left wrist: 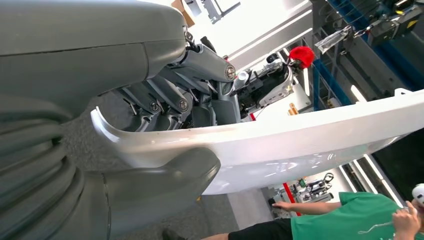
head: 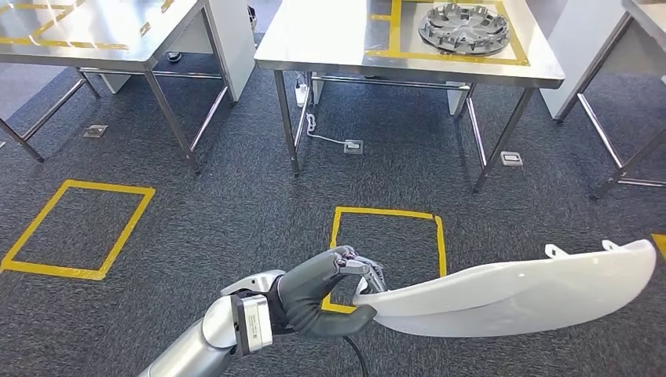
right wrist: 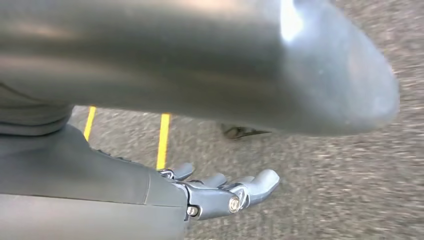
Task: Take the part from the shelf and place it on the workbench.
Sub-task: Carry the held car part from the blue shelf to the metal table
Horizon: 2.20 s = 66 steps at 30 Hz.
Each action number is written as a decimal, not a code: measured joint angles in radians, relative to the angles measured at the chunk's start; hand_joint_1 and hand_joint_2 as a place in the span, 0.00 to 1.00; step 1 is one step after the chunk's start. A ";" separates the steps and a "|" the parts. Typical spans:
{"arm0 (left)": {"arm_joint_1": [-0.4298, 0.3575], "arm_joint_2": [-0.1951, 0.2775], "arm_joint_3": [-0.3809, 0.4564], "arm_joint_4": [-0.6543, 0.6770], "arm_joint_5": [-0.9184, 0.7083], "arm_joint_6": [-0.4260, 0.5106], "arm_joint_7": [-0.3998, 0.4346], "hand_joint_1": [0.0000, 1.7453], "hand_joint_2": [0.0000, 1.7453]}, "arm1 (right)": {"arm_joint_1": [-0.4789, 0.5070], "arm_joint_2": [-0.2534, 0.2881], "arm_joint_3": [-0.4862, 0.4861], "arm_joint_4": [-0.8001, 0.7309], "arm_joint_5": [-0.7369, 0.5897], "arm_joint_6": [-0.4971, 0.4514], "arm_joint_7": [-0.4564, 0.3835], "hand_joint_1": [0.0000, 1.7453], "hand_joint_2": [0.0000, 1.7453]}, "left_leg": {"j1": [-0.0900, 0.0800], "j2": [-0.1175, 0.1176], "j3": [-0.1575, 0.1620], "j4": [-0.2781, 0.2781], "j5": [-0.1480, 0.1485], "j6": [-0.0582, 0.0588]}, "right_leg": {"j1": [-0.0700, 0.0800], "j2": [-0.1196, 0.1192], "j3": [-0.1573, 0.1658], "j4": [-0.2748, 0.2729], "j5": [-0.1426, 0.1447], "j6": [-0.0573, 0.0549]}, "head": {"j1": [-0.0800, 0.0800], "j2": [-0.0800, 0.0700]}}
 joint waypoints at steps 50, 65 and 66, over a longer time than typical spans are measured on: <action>-0.024 0.004 -0.033 0.017 -0.001 0.009 -0.014 1.00 1.00 | -0.008 0.019 -0.135 0.000 -0.105 0.009 -0.025 0.00 0.00 | -0.006 0.002 0.096 -0.044 -0.078 0.006 | -0.001 0.002 -0.077 0.013 0.058 0.008 | 0.010 0.000; -0.024 0.011 -0.035 0.015 -0.007 0.019 -0.015 1.00 1.00 | -0.014 0.020 -0.150 0.000 -0.131 0.009 -0.009 0.00 0.00 | -0.008 -0.004 0.019 -0.036 -0.004 0.023 | -0.004 0.021 0.004 0.007 -0.014 0.022 | 0.000 0.000; -0.025 0.010 -0.035 0.014 -0.007 0.020 -0.014 1.00 1.00 | -0.015 0.019 -0.154 0.000 -0.135 0.009 -0.004 0.00 0.00 | -0.007 -0.004 0.024 -0.041 -0.005 0.030 | -0.005 0.020 0.003 0.016 -0.020 0.028 | 0.001 0.000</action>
